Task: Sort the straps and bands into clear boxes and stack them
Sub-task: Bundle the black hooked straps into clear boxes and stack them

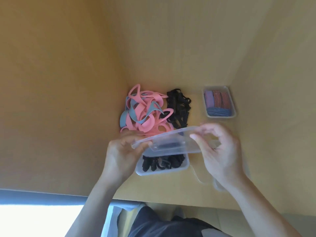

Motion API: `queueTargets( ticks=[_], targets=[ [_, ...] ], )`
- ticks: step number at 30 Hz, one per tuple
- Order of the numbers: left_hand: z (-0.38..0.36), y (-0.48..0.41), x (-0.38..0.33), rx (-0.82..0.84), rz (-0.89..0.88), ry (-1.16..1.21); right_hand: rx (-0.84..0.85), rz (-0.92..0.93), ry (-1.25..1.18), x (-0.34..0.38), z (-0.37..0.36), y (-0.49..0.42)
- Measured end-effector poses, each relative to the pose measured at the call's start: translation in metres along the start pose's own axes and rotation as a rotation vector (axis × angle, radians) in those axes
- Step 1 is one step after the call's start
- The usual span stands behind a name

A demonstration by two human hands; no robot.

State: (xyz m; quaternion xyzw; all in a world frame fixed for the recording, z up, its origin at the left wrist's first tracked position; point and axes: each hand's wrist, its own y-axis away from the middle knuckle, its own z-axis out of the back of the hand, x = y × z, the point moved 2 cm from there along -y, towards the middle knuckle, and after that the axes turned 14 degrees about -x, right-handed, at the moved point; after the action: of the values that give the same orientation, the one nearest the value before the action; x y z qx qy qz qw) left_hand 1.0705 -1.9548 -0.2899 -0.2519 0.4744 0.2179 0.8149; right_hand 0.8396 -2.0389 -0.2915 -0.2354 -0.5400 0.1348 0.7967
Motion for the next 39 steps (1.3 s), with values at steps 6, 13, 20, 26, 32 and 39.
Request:
queueTargets(
  ticks=[6,13,20,26,32,39],
  targets=[
    [0.011,-0.010,0.028,-0.202,0.241,0.106,0.155,-0.342,-0.127,-0.014,-0.030,0.002],
    [-0.020,-0.007,0.067,-0.164,0.319,-0.013,0.229,-0.291,0.108,-0.050,-0.055,0.025],
    [-0.032,-0.006,0.079,-0.160,0.209,-0.210,0.129,0.028,0.400,-0.053,-0.068,0.041],
    [-0.038,-0.001,0.088,-0.163,0.046,-0.311,0.163,-0.028,0.361,-0.057,-0.075,0.049],
    [-0.044,0.003,0.078,-0.183,-0.053,-0.415,0.221,-0.046,0.242,-0.062,-0.079,0.045],
    [-0.061,0.033,0.074,0.005,-0.070,-0.577,0.259,-0.054,0.252,-0.068,-0.082,0.042]
  ],
)
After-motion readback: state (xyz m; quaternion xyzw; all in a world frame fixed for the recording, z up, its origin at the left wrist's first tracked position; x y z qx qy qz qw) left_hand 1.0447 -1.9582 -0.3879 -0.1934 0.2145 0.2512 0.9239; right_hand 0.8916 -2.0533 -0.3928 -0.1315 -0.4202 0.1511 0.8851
